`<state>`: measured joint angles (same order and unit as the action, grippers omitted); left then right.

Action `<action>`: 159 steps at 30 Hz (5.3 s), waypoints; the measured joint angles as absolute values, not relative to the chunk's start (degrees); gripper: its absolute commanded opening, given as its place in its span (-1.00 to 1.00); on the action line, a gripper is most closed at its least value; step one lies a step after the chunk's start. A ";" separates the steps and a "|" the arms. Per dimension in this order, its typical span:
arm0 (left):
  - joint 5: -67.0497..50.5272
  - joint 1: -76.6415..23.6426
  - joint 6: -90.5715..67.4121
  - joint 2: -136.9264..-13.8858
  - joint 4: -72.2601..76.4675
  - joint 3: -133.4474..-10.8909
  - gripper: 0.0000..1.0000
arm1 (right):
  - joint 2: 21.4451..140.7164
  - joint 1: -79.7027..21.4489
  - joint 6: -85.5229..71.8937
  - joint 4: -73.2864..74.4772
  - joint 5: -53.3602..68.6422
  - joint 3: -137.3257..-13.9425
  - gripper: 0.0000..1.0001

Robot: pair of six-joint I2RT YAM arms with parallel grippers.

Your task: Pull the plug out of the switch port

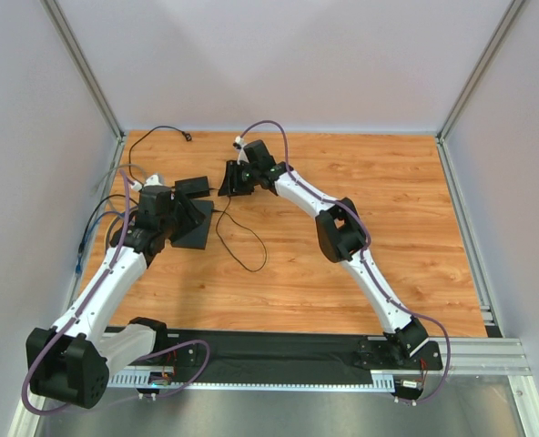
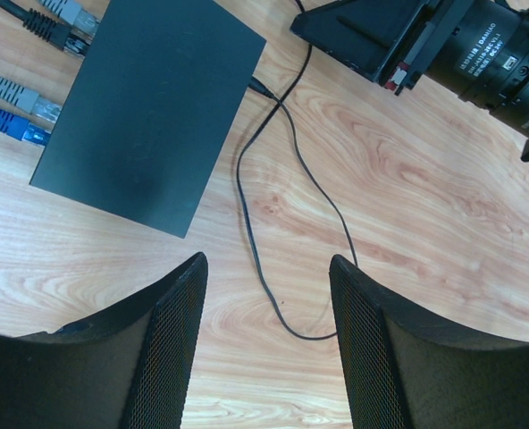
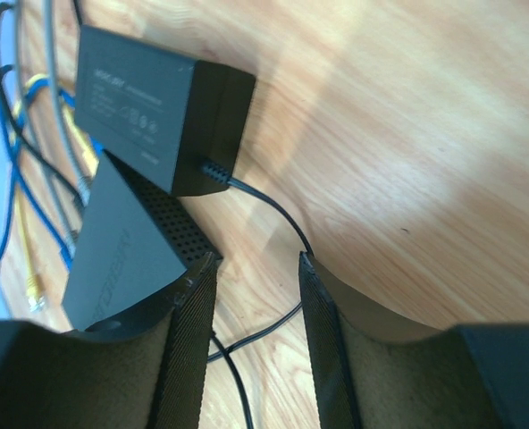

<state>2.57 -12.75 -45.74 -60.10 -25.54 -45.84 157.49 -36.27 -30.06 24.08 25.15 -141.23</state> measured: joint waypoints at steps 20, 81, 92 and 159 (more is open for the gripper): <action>2.42 -12.75 -45.69 -60.10 -25.78 -45.15 0.30 | 156.27 -38.81 -20.16 36.84 -3.05 -145.73 0.00; 30.59 -21.45 -30.59 -97.67 -41.39 -68.40 0.30 | 147.00 -34.89 -29.63 6.13 42.04 -119.59 0.08; 31.42 -22.33 -28.16 -104.51 -40.47 -72.82 0.31 | 149.64 -34.72 -31.88 6.15 43.40 -121.97 -0.19; 26.87 -21.93 -28.12 -106.43 -32.95 -70.52 0.09 | 157.47 -36.60 -34.06 11.49 45.58 -131.66 -0.43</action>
